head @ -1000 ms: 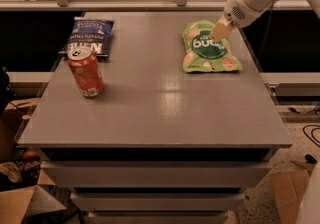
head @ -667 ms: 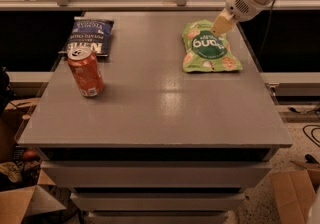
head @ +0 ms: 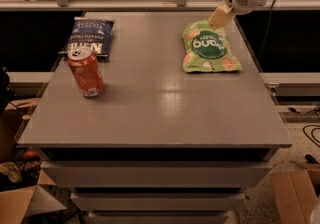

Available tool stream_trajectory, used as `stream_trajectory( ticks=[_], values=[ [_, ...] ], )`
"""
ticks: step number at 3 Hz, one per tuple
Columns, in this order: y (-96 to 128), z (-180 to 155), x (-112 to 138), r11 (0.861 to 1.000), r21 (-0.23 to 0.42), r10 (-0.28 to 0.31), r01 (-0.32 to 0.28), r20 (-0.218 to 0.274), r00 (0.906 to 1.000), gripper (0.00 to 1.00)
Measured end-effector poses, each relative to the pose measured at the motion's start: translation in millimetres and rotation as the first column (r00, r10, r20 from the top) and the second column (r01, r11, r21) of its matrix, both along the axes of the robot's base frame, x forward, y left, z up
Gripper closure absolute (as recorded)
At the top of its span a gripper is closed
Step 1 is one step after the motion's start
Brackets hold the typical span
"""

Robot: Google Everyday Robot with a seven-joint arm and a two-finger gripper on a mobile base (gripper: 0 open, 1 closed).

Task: Move green rice chip bag near coke can

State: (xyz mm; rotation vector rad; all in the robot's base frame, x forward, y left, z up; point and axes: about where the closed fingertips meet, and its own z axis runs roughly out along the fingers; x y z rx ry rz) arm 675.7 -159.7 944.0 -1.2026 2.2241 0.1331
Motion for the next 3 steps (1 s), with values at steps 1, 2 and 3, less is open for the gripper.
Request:
stream_trajectory(
  ticks=[1,2,3],
  values=[
    [3.7,-6.1,4.1,1.0,0.001,-0.002,0.002,-0.012,0.9999,0.36],
    [6.3,-14.4,9.1,1.0,0.002,-0.003,0.003,-0.029,0.9996,0.13],
    [9.5,-26.8,13.8,1.0,0.006,0.0,0.0,-0.053,0.9986,0.0]
  ],
)
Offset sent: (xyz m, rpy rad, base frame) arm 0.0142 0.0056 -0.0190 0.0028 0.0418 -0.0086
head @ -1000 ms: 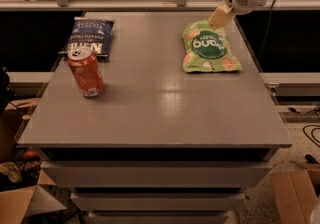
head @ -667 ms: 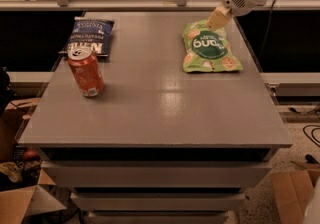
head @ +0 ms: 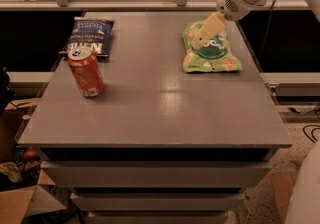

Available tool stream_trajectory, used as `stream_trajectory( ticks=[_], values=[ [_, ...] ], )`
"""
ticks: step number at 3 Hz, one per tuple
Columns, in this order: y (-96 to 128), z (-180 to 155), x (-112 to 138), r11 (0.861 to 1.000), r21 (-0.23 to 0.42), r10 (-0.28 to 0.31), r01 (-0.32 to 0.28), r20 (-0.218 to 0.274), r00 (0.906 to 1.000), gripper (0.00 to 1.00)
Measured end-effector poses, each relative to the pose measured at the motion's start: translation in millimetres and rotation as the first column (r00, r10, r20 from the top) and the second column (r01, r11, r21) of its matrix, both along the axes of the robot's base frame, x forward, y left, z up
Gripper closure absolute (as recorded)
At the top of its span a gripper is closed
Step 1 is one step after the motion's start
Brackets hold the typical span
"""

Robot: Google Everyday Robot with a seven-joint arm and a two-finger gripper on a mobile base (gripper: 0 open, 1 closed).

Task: Move green rice chip bag near coke can

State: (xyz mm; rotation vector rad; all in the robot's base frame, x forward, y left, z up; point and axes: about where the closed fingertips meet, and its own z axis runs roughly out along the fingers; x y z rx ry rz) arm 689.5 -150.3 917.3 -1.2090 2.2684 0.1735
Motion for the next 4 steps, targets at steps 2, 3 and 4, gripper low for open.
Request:
stream_trajectory(
  ticks=[2,3,4],
  values=[
    [7.2,-37.1,13.9,1.0,0.021,0.007,-0.006,-0.062,0.998,0.0],
    [8.5,-56.0,15.8,0.999,0.036,0.008,-0.005,-0.096,0.9954,0.0],
    [7.3,-68.8,14.9,0.999,0.049,0.011,-0.005,-0.115,0.9933,0.18]
  ],
)
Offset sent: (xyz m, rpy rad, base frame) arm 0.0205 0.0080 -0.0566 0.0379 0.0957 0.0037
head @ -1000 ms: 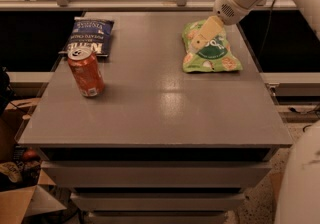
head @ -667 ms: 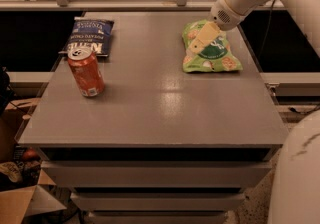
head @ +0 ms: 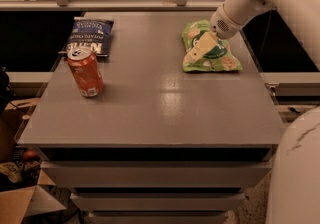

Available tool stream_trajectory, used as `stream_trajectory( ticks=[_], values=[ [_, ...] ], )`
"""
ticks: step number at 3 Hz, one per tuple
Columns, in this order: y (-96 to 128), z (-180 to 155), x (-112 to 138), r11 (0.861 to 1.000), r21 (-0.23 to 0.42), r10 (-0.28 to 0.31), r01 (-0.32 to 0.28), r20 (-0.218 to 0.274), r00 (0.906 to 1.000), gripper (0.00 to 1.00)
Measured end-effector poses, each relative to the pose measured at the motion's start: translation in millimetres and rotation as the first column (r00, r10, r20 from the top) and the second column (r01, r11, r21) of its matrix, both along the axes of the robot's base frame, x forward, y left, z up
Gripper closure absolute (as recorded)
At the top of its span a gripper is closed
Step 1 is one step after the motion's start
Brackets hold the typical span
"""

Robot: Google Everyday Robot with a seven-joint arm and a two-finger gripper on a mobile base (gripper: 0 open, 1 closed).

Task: Move green rice chip bag near coke can

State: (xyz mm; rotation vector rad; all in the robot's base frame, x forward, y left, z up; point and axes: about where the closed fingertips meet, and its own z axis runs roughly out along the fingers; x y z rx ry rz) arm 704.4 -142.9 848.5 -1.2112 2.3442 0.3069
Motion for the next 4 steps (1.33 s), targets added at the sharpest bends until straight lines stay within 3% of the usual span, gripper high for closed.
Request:
stream_trajectory(
  ticks=[3,4],
  values=[
    [-1.6,0.6,-0.6,1.0,0.013,0.0,0.0,-0.009,1.0,0.88],
    [-1.6,2.1,-0.6,1.0,0.013,0.0,0.0,-0.008,1.0,1.0]
  ],
)
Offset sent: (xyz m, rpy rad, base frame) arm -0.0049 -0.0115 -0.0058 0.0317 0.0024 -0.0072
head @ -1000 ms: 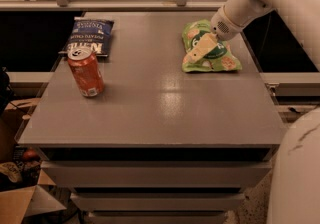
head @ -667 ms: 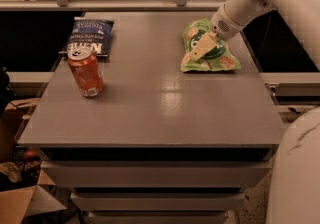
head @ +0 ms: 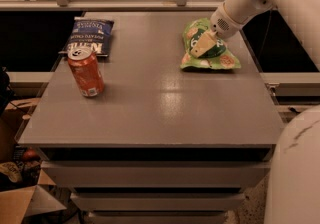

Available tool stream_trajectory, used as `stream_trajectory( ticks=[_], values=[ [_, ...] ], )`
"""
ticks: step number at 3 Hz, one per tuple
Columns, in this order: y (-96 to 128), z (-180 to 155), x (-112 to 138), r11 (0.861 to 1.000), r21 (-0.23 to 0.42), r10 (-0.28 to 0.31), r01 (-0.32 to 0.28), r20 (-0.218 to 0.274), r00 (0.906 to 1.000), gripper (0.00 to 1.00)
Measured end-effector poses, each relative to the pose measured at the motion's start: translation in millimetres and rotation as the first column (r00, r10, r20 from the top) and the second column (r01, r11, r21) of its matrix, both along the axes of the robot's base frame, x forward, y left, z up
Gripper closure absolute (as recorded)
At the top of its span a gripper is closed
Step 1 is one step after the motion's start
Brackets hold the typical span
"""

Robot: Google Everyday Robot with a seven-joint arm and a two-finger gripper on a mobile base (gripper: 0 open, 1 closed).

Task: Move green rice chip bag near coke can

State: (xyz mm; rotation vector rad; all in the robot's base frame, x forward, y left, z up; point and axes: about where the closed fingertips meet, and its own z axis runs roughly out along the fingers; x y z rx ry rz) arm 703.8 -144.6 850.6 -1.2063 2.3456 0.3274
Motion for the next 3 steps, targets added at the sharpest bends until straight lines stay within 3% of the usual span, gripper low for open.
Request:
stream_trajectory(
  ticks=[2,3],
  values=[
    [-9.0,39.8,-15.3,0.999,-0.02,0.035,-0.033,0.091,0.9953,1.0],
    [-7.4,66.0,-26.1,0.997,-0.035,0.074,-0.07,0.139,0.9876,1.0]
  ],
)
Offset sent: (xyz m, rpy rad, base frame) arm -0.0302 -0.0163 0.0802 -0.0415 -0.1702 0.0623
